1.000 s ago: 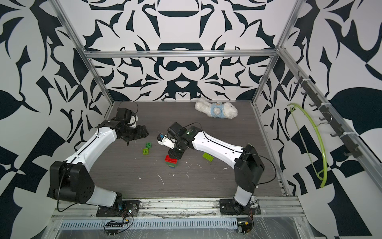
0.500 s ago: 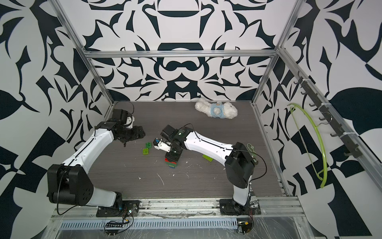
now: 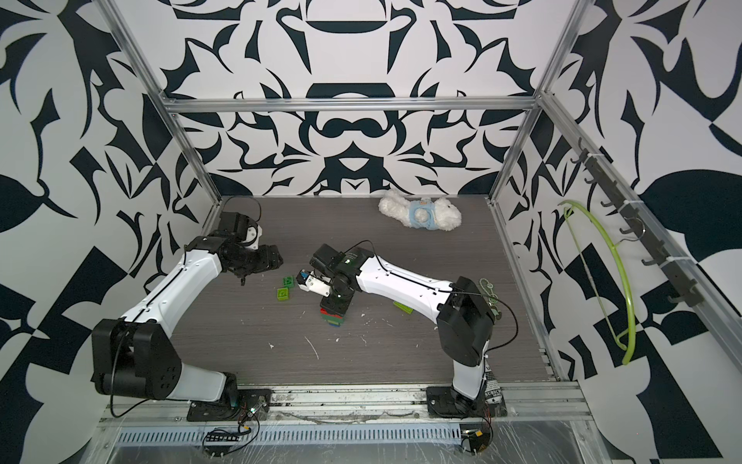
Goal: Assemble a carrot with lego
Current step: Assemble the lego brick with the lego brick.
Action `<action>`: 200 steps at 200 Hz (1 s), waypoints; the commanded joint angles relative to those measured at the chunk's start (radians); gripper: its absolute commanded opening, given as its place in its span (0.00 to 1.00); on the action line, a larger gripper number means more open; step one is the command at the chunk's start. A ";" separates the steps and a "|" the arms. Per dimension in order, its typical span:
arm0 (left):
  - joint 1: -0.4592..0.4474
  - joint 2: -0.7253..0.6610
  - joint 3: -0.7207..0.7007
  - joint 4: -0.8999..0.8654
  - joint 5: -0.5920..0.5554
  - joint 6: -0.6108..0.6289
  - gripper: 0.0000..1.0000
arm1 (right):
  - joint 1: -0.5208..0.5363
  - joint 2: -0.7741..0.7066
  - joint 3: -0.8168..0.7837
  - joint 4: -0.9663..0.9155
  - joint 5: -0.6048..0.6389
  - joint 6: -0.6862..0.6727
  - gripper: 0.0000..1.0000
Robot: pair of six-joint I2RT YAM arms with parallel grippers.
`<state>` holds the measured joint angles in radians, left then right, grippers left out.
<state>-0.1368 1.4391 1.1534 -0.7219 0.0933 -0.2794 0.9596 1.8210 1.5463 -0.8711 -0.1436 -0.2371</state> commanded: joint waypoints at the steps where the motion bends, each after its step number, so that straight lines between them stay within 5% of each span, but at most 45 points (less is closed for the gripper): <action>1: 0.004 -0.025 -0.012 -0.001 0.008 0.016 0.84 | 0.008 0.005 0.044 -0.011 0.014 0.000 0.31; 109: 0.003 -0.030 -0.016 -0.001 0.006 0.016 0.84 | 0.018 0.029 0.051 -0.024 0.039 0.011 0.30; 200: 0.003 -0.035 -0.014 -0.001 0.009 0.017 0.84 | 0.043 0.041 0.052 -0.055 0.085 0.146 0.30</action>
<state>-0.1368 1.4265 1.1530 -0.7219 0.0933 -0.2718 0.9867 1.8477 1.5696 -0.8810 -0.0814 -0.1379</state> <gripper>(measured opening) 0.839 0.351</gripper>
